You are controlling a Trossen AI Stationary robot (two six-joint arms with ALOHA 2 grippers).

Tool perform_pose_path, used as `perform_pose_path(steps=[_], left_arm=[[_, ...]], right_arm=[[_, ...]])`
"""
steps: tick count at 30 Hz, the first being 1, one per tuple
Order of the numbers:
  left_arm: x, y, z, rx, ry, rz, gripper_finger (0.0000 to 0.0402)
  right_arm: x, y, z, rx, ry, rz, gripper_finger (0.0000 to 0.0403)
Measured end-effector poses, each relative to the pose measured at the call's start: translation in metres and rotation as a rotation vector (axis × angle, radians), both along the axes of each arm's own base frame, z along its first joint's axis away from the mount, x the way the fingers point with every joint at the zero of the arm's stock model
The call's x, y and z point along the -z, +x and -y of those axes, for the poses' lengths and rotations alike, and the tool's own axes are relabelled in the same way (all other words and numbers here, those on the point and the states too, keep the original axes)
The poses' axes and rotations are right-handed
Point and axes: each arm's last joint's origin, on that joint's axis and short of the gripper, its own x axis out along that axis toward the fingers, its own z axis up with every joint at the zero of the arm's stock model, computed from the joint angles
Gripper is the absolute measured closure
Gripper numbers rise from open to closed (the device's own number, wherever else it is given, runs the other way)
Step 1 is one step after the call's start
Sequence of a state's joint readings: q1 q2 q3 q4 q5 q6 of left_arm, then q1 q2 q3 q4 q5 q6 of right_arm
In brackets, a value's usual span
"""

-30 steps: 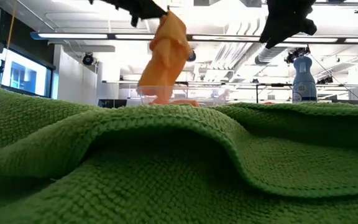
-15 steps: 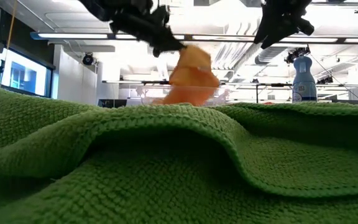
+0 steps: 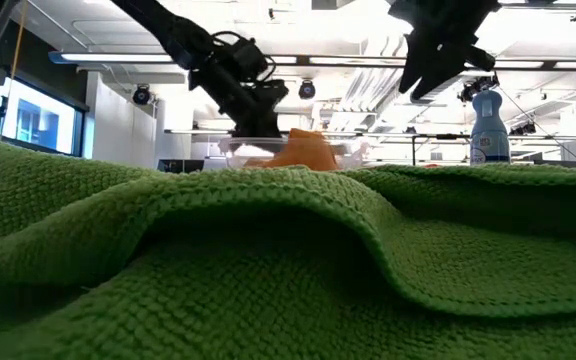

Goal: Sort microfiber towel by color & place in baskets
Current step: Put the orange microfiber towel into the top transparent bin

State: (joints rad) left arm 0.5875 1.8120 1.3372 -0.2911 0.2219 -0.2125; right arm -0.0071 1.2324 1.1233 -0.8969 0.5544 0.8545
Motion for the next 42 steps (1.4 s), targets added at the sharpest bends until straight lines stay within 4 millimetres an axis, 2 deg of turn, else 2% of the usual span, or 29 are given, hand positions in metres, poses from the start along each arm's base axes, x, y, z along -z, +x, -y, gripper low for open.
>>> perform_pose_path(steps=[9,13,16,19,30,34,38,42], left_arm=[[0.023,0.008,0.001,-0.034,-0.086,-0.027,0.0401],[0.004,0.011,0.000,-0.023,-0.060,0.072,0.0401],[0.012,0.012,0.004,-0.008,-0.073,0.044,0.0401],[0.004,0.014,0.009,0.028,-0.042,0.067,0.0397],[-0.003,0.015,0.013,0.062,-0.019,0.092,0.0296],[-0.007,0.013,0.014,0.039,-0.034,0.101,0.0283],[-0.021,0.008,0.014,0.001,-0.014,0.092,0.0285],[-0.047,-0.001,0.018,-0.069,0.057,0.096,0.0288]], right_arm=[[0.000,0.000,0.000,0.021,0.028,0.025,0.0274],[0.000,0.000,0.000,0.022,0.028,0.025,0.0274],[0.000,0.000,0.000,0.021,0.028,0.025,0.0274],[0.000,0.000,0.000,0.021,0.028,0.025,0.0274],[0.000,0.000,0.000,0.019,0.026,0.024,0.0274],[0.000,0.000,0.000,0.019,0.026,0.024,0.0274],[0.000,0.000,-0.001,0.006,0.021,0.015,0.0274],[0.000,0.001,-0.002,-0.050,0.033,-0.009,0.0274]])
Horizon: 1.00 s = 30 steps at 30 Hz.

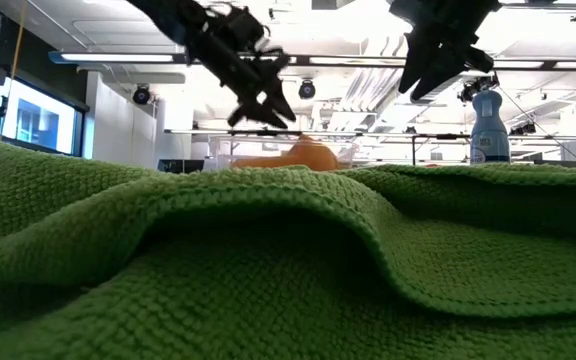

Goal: Sort microfiber towel by color & place in baskets
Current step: Put the orange microfiber towel into the top transparent bin

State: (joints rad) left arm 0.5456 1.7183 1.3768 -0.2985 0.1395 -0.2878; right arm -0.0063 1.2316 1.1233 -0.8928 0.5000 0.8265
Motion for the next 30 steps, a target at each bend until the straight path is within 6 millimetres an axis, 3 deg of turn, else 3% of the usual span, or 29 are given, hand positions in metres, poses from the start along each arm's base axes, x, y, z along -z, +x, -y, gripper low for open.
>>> perform_pose_path(steps=[7,13,22,30], left_arm=[[-0.040,-0.028,0.024,-0.040,0.004,-0.010,0.0289],[-0.060,-0.047,0.071,0.077,0.059,0.005,0.0289],[-0.029,-0.079,0.162,0.123,0.109,0.056,0.0289],[-0.017,-0.116,0.211,0.237,0.092,0.152,0.0289]], right_arm=[[0.000,0.003,-0.003,-0.109,0.050,0.000,0.0274],[0.000,0.004,-0.004,-0.167,0.060,-0.012,0.0274],[-0.003,0.008,-0.004,-0.201,0.024,0.019,0.0274],[-0.009,0.030,-0.015,-0.420,-0.057,0.123,0.0274]])
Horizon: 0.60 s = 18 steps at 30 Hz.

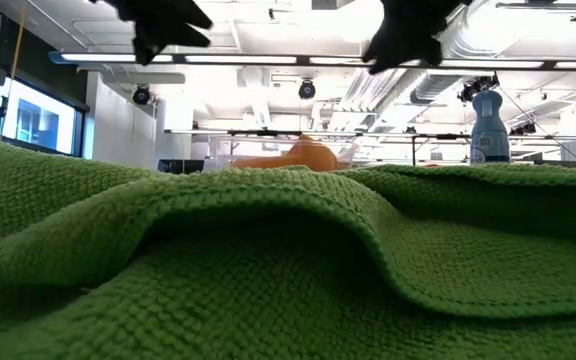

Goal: Sort microfiber towel by color & place in baskets
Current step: Put the orange microfiber towel into the top transparent bin

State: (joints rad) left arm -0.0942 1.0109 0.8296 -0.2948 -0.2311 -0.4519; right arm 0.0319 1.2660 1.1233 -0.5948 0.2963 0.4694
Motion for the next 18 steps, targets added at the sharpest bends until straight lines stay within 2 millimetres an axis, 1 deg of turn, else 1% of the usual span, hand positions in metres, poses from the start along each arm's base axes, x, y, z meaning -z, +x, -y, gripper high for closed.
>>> perform_pose_path(steps=[3,7,13,18], left_arm=[[0.002,-0.014,0.008,0.043,-0.004,0.017,0.0289],[0.002,-0.033,0.014,0.089,-0.014,0.050,0.0289],[0.007,-0.059,0.016,0.142,-0.016,0.080,0.0289],[0.015,-0.075,0.013,0.143,-0.021,0.105,0.0289]], right_arm=[[0.006,0.016,-0.010,-0.055,-0.011,0.036,0.0274],[0.025,0.041,-0.020,-0.089,-0.014,0.034,0.0274],[0.058,0.079,-0.026,-0.078,0.007,-0.086,0.0274],[0.088,0.108,-0.025,-0.068,0.000,-0.219,0.0266]])
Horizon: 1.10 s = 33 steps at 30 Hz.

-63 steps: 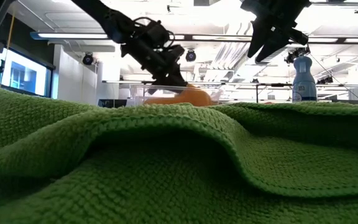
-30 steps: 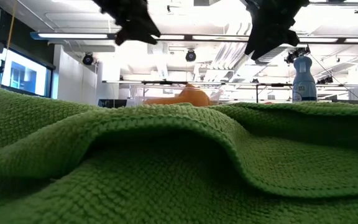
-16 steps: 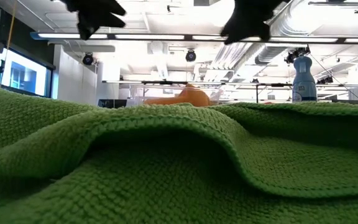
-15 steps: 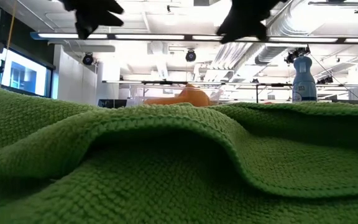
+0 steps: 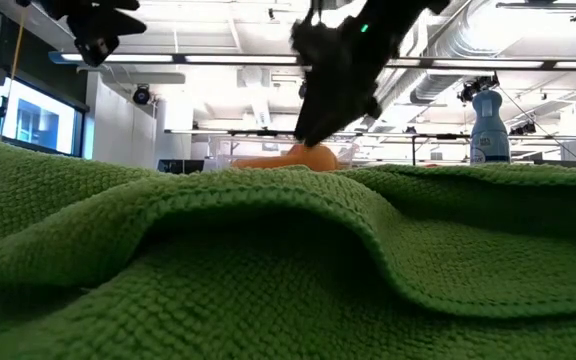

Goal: Sort microfiber towel by color & place in baskets
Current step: Put the orange microfiber towel into the top transparent bin

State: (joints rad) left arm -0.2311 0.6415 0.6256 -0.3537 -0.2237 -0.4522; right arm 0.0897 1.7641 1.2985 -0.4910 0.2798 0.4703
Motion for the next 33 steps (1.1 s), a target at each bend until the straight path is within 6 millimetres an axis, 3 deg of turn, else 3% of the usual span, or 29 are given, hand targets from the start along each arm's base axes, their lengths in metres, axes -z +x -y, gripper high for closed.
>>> perform_pose_path(steps=[7,13,21,25,30,33], left_arm=[[0.003,-0.011,-0.003,0.000,-0.001,0.009,0.0289],[0.003,-0.014,-0.003,0.007,0.014,0.000,0.0289],[0.005,-0.016,-0.003,0.017,0.016,-0.020,0.0289],[0.005,-0.016,-0.002,0.065,-0.001,-0.024,0.0289],[0.006,-0.016,-0.002,0.070,0.010,-0.037,0.0289],[0.007,-0.017,-0.002,0.073,0.018,-0.040,0.0289]], right_arm=[[0.045,0.025,0.006,0.054,0.024,-0.169,0.0230],[0.079,0.032,0.006,0.118,0.089,-0.244,0.0217],[0.100,0.034,0.001,0.161,0.137,-0.293,0.0223],[0.104,0.033,-0.005,0.171,0.142,-0.303,0.0265],[0.103,0.033,-0.011,0.245,0.193,-0.281,0.0376],[0.096,0.033,-0.015,0.278,0.222,-0.254,0.0387]])
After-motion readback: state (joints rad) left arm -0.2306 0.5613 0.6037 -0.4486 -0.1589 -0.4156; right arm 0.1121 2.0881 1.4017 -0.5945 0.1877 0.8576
